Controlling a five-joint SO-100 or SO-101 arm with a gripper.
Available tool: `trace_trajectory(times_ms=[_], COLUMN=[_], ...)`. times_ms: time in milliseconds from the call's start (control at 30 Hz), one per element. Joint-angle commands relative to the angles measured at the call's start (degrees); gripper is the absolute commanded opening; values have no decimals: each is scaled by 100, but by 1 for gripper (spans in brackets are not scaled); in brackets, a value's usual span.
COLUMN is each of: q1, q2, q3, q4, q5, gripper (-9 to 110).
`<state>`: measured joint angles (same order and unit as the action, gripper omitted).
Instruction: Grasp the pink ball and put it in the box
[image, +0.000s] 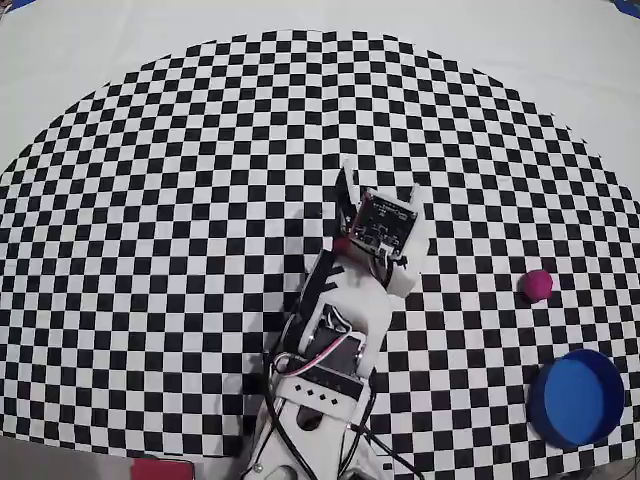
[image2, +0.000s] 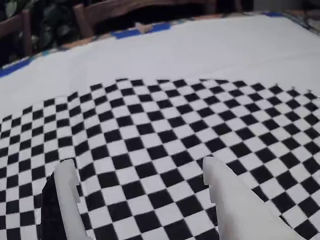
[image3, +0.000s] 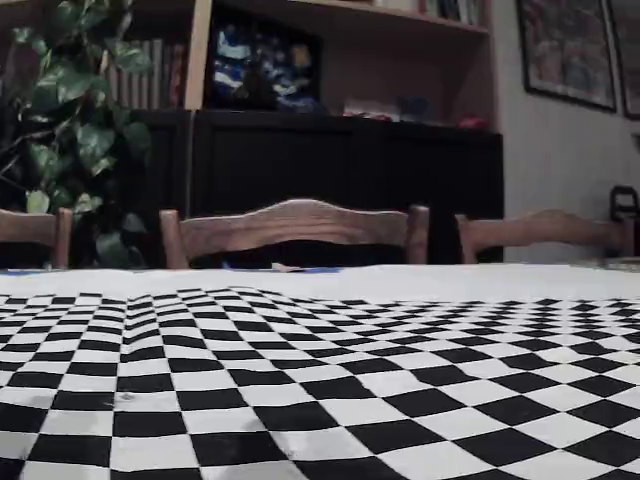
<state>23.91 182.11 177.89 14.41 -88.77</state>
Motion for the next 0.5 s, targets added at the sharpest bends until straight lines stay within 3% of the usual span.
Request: trace_trajectory(times_ms=[0, 467], q1=[272, 870], q2=[-62, -70], q3=[44, 44], q4=[-114, -44], q5=[-62, -53], gripper=[29, 29])
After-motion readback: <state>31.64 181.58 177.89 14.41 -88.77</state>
